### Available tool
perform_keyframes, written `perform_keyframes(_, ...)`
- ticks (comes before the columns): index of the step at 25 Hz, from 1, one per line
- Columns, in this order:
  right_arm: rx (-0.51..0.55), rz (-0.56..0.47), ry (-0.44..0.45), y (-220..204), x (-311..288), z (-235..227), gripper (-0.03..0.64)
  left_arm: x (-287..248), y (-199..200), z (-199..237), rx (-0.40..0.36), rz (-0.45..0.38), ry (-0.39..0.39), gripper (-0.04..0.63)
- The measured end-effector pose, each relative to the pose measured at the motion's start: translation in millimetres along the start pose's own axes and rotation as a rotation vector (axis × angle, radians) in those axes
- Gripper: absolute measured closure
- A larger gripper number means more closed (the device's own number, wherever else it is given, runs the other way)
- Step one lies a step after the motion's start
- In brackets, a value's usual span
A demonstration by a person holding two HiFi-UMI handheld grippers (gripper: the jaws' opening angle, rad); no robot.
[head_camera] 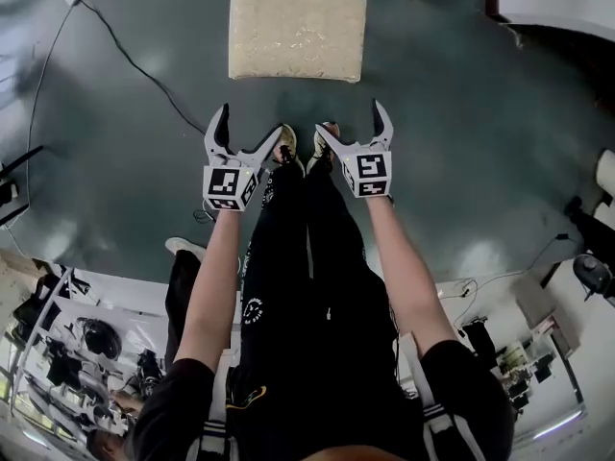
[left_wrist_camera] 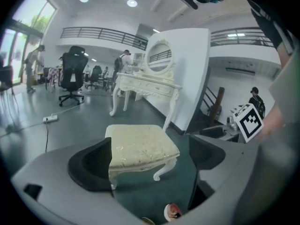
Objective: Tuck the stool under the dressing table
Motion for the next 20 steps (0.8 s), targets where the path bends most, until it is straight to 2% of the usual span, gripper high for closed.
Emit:
perform_keyframes(2,-0.143,-0.019,-0.005,-11,-18,-10,0.032,-15,-20,6,0.167,-0.015,0.035,0.09)
perform_keyframes(5,-0.485,-0.078,-0.004,-25,-47,-28,0.042,-35,-50,22,0.496,-0.081,0.125,0.089)
perform_keyframes(7,-0.73,-0.143,0.0,-32,-64,-37,0.055,-44,-67,35,0.71,-0.154,0.188,0.089)
perform_keyframes(10,-1.151,-0.298,0.027,-43,-78,-52,0.066,-55,-85,45,1.02,-0.284,0.272,0.089)
perform_keyframes(12,-1.333,-0.386,0.054,-48,-83,-59,0.085,-63,-93,39,1.203,-0.365,0.306,0.089)
perform_keyframes(13,-1.369,-0.4,0.066,-50,-88,-60,0.089,-69,-97,36,1.262,-0.391,0.315,0.089)
perform_keyframes(15,-1.389,-0.387,0.084,-56,-102,-58,0.102,-81,-106,32,1.311,-0.414,0.325,0.089)
perform_keyframes(17,-1.414,-0.371,0.091,-64,-115,-55,0.11,-92,-120,30,1.311,-0.394,0.323,0.091)
perform_keyframes(20,-1.505,-0.386,0.079,-76,-128,-61,0.129,-109,-135,29,1.32,-0.362,0.322,0.091)
Point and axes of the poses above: the fingertips, and each gripper's own axes: x backward along the fingers, z to its left, y out of its top, the point moved 2 cm from there along x, backward along the fingers, and after that the axes turned 14 degrees about -x, right-handed, at the moved point
